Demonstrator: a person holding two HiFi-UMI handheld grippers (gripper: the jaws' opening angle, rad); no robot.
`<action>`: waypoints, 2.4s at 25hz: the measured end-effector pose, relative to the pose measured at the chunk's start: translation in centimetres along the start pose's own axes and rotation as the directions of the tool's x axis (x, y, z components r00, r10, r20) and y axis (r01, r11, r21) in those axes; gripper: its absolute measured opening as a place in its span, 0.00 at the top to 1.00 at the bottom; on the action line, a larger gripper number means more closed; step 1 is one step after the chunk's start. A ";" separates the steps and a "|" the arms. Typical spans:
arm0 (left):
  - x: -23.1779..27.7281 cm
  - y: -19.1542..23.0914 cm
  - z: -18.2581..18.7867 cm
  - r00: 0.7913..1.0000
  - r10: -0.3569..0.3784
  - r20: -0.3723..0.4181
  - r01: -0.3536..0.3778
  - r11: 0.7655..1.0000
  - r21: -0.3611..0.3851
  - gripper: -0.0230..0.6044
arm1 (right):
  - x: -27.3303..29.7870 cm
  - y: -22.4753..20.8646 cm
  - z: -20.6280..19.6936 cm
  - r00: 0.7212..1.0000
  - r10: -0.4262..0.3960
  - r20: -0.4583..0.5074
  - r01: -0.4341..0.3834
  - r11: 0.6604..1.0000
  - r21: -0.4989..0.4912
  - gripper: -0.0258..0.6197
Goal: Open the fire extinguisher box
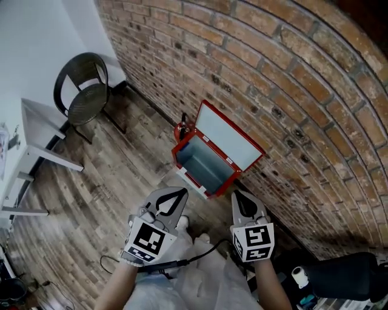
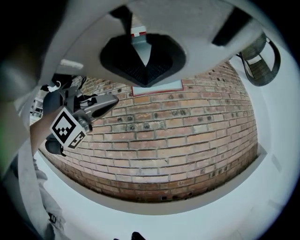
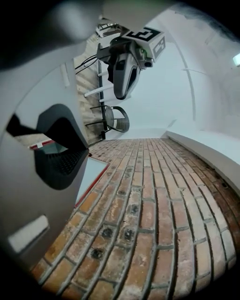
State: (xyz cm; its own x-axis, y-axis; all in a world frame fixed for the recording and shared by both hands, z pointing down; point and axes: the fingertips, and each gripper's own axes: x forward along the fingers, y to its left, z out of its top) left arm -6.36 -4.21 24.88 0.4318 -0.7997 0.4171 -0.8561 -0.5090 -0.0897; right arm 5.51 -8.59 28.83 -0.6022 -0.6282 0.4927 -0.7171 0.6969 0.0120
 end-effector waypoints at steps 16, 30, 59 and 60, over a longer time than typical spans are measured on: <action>-3.9 1.4 7.6 0.989 0.071 0.133 -0.080 0.995 0.065 0.97 | -5.5 -1.5 8.3 0.983 -0.050 0.177 0.065 0.995 -0.080 0.95; -5.8 1.6 9.9 0.977 0.107 0.183 -0.123 0.989 0.081 0.97 | -7.6 -1.5 11.1 0.968 -0.056 0.243 0.087 0.989 -0.119 0.95; -6.6 2.1 9.4 0.971 0.150 0.186 -0.167 0.983 0.080 0.97 | -7.8 0.2 11.3 0.972 -0.031 0.234 0.079 0.977 -0.196 0.95; -6.6 2.1 9.4 0.971 0.151 0.186 -0.168 0.982 0.081 0.97 | -7.8 0.3 11.3 0.972 -0.030 0.234 0.078 0.977 -0.198 0.95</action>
State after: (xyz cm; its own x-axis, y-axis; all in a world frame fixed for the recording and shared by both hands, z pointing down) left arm -8.35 -3.05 13.47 0.3429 -0.9124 0.2233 -0.8907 -0.3914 -0.2313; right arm 6.04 -7.45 15.20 -0.6460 -0.7123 0.2744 -0.6781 0.7006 0.2223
